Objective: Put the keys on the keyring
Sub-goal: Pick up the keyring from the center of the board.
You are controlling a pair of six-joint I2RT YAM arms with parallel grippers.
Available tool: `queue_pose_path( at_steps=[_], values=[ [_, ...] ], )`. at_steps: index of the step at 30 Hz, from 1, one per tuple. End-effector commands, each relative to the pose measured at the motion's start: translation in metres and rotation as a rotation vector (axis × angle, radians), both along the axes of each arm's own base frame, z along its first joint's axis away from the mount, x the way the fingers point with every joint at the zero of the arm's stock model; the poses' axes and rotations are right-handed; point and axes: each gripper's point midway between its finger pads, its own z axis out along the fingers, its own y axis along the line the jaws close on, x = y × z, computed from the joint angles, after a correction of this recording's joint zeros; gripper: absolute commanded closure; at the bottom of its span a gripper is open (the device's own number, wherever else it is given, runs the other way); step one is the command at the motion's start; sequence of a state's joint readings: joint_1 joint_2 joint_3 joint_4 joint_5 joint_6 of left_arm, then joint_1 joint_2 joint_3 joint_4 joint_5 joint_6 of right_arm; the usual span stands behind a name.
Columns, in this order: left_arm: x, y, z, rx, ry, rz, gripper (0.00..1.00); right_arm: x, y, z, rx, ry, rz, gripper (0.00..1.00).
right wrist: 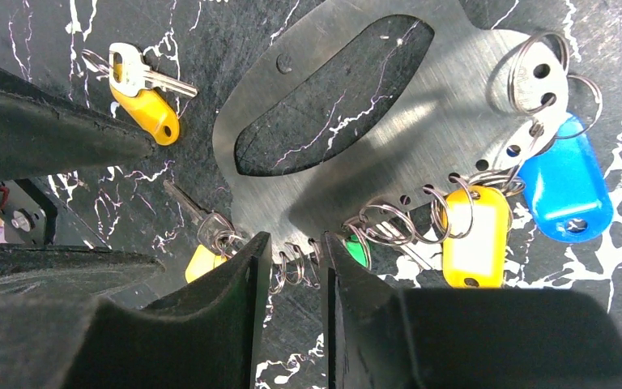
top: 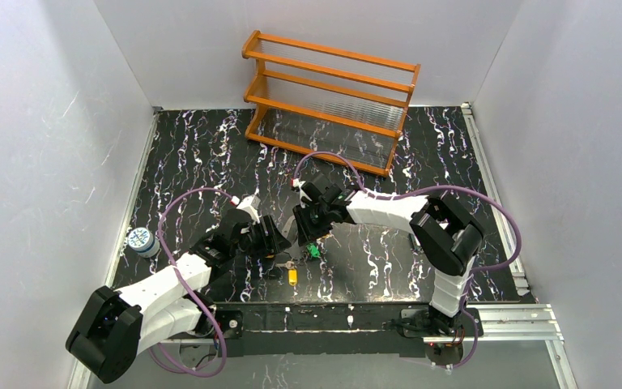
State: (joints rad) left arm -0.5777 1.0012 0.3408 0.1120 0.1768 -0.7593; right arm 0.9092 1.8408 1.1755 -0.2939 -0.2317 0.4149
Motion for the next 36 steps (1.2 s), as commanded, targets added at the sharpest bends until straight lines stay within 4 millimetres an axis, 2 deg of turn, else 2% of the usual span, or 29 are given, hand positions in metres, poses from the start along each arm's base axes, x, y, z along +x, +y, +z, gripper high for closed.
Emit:
queue_pose_path(
  at_steps=[1,6,12,18,26,33,36],
  values=[
    [-0.002,0.001,-0.001,0.001,0.002,-0.014,0.46,0.000,-0.007,-0.006,-0.031,0.006,0.004,0.63],
    [-0.001,0.000,0.000,0.000,-0.001,-0.014,0.46,-0.006,-0.011,-0.008,-0.040,0.020,0.017,0.63],
    [-0.001,0.000,0.000,0.003,-0.002,-0.016,0.46,-0.010,-0.017,-0.002,-0.036,0.028,0.023,0.80],
    [0.000,-0.001,0.000,0.003,-0.001,-0.020,0.46,-0.013,-0.022,0.003,-0.033,0.043,0.022,0.79],
    [0.001,-0.002,0.000,0.002,-0.003,-0.019,0.46,-0.016,-0.021,0.000,0.011,0.098,0.006,0.80],
    [0.005,-0.002,0.011,0.003,-0.063,-0.039,0.47,-0.011,-0.017,0.009,0.033,0.073,0.027,0.97],
    [0.008,-0.002,0.023,0.010,-0.130,-0.067,0.47,-0.006,-0.018,0.019,0.031,0.017,0.076,0.99]
  ],
)
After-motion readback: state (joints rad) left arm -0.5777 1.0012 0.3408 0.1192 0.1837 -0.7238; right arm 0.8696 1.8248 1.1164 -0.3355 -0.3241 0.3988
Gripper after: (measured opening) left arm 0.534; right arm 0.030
